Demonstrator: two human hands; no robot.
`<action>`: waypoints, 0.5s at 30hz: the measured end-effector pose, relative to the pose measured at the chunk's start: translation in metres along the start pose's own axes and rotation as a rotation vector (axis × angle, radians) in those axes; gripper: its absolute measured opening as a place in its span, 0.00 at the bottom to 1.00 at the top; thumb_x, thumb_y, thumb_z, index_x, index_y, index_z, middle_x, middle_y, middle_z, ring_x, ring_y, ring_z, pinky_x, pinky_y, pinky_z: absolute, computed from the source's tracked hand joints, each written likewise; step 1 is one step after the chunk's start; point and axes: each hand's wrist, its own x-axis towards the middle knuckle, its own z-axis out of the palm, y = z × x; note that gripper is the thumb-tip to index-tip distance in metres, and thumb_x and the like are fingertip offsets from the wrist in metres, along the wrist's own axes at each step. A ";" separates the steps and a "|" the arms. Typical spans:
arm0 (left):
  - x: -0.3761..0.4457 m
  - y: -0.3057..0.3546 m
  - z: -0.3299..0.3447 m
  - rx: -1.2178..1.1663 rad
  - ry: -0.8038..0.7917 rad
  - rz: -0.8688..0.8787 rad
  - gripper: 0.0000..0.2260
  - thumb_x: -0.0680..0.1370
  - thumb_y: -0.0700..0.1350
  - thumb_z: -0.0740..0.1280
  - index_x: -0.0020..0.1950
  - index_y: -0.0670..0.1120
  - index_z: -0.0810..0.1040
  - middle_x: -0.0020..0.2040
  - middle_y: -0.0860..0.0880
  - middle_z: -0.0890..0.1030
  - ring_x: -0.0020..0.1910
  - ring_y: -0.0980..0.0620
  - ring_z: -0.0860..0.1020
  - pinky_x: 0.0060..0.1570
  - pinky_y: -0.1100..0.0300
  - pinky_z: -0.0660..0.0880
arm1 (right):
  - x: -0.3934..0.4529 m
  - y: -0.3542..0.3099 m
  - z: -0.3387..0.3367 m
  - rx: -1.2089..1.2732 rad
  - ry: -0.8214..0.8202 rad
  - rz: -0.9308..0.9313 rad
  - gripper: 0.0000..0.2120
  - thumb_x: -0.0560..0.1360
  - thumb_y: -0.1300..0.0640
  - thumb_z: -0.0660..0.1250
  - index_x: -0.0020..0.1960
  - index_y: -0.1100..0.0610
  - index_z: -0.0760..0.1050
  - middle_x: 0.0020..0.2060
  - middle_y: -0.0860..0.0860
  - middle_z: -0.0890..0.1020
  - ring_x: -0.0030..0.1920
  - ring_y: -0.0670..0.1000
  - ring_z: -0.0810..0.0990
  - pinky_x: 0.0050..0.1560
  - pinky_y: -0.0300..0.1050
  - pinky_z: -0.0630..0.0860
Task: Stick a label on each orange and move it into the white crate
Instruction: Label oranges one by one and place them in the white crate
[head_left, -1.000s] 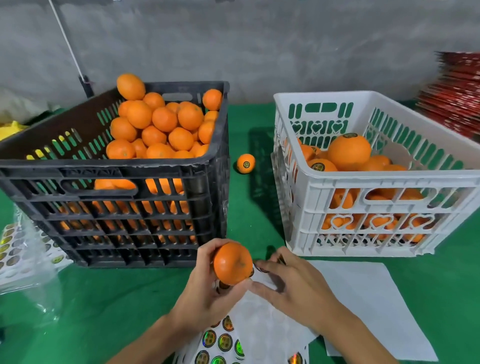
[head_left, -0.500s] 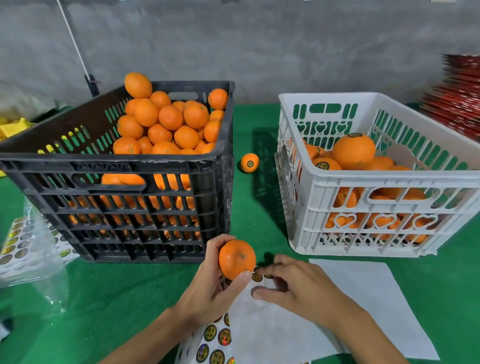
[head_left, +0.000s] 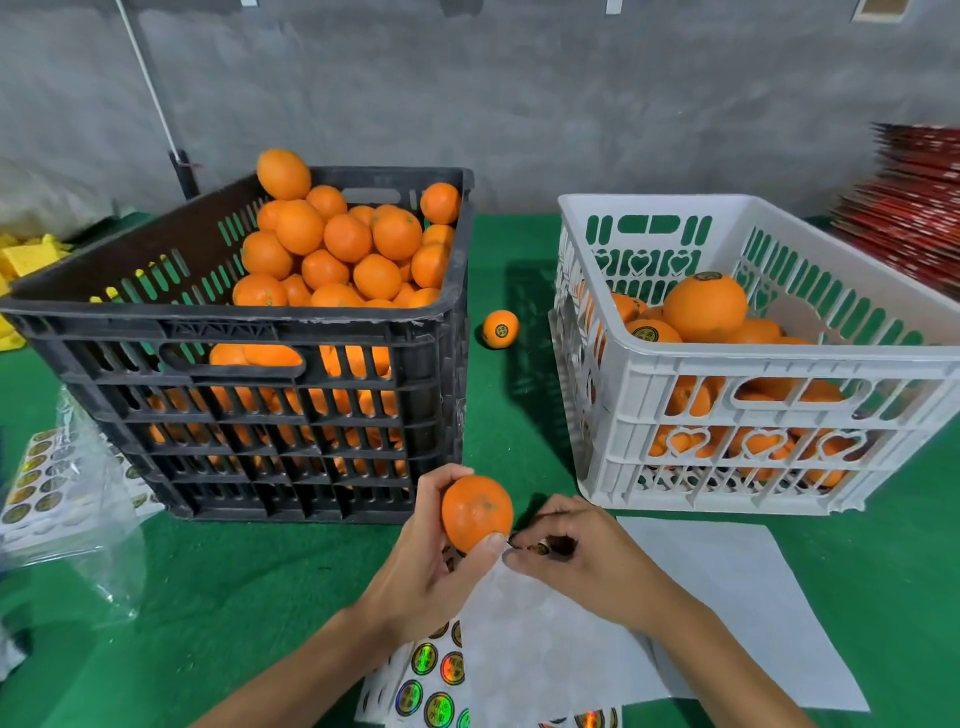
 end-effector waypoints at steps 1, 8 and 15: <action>0.000 0.001 0.000 0.002 -0.002 0.001 0.35 0.77 0.61 0.74 0.76 0.58 0.57 0.59 0.61 0.73 0.53 0.44 0.83 0.51 0.45 0.83 | 0.001 -0.002 0.002 0.045 0.027 0.032 0.08 0.72 0.42 0.78 0.47 0.46 0.87 0.43 0.43 0.79 0.50 0.45 0.78 0.53 0.48 0.77; 0.002 0.002 0.002 0.036 -0.019 0.008 0.35 0.76 0.64 0.72 0.75 0.58 0.57 0.58 0.63 0.73 0.52 0.47 0.82 0.48 0.44 0.83 | 0.004 -0.011 0.007 0.106 0.079 0.142 0.03 0.75 0.53 0.76 0.42 0.49 0.86 0.41 0.46 0.82 0.44 0.47 0.81 0.51 0.52 0.78; 0.008 0.000 0.004 0.130 -0.007 0.008 0.33 0.76 0.67 0.71 0.74 0.61 0.57 0.58 0.67 0.72 0.52 0.53 0.82 0.47 0.59 0.82 | 0.002 -0.035 0.005 0.420 0.515 0.017 0.01 0.75 0.53 0.77 0.45 0.48 0.86 0.40 0.48 0.80 0.41 0.49 0.77 0.44 0.39 0.75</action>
